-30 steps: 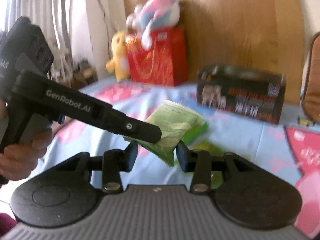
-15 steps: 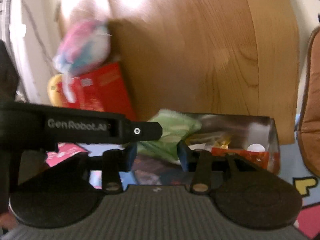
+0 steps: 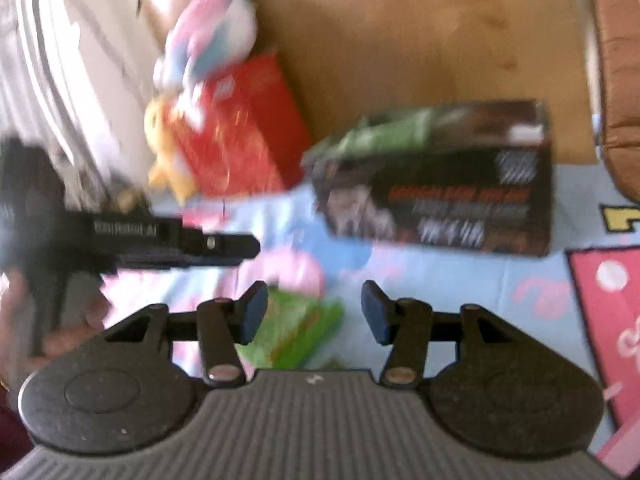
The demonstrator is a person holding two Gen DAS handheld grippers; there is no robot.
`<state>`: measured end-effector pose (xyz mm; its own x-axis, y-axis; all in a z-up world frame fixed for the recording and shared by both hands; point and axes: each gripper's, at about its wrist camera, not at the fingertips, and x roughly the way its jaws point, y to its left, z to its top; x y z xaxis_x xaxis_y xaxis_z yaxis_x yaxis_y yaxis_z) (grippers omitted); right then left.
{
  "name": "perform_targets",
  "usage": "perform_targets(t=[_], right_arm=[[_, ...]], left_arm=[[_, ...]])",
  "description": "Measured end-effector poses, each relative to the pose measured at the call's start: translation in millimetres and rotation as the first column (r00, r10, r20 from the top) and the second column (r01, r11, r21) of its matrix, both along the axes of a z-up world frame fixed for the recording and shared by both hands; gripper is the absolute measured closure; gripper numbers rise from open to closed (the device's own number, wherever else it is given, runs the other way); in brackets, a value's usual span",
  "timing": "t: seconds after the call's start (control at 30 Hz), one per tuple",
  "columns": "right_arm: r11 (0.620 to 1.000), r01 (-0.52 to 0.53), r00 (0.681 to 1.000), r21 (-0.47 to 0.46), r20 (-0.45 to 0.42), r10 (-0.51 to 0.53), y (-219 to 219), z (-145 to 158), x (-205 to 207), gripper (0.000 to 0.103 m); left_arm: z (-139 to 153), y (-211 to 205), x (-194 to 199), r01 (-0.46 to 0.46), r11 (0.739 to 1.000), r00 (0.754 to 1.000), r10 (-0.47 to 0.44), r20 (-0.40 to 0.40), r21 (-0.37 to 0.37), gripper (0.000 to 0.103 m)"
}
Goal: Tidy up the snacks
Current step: 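Move the right gripper down to the green cracker packet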
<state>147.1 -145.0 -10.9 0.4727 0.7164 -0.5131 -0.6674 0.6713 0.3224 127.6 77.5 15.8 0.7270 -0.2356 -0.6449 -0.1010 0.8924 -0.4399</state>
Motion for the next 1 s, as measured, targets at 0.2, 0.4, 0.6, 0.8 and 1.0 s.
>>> perform_targets(t=[0.2, 0.4, 0.6, 0.8, 1.0], right_arm=[[0.993, -0.025, 0.998, -0.114, 0.054, 0.032, 27, -9, -21, 0.044], [0.984, 0.007, 0.990, -0.180, 0.139, 0.018, 35, -10, -43, 0.055], [0.987, 0.020, 0.989, -0.162, 0.146, 0.004, 24, -13, -67, 0.058], [0.988, 0.047, 0.988, -0.147, 0.152, -0.024, 11, -15, -92, 0.058], [0.985, 0.068, 0.989, -0.155, 0.144, -0.046, 5, -19, -109, 0.056]], left_arm=[[-14, -17, -5, 0.023, 0.999, 0.999, -0.021, -0.035, 0.041, 0.071], [-11, -27, -27, 0.007, 0.999, 1.000, -0.005, -0.025, 0.046, 0.075], [-10, -42, -55, 0.023, 0.998, 1.000, -0.022, -0.014, 0.063, 0.075], [-7, -59, -78, 0.041, 0.994, 0.999, -0.041, 0.005, 0.103, 0.075], [-5, -69, -92, 0.044, 0.988, 0.999, -0.047, 0.013, 0.148, 0.075]])
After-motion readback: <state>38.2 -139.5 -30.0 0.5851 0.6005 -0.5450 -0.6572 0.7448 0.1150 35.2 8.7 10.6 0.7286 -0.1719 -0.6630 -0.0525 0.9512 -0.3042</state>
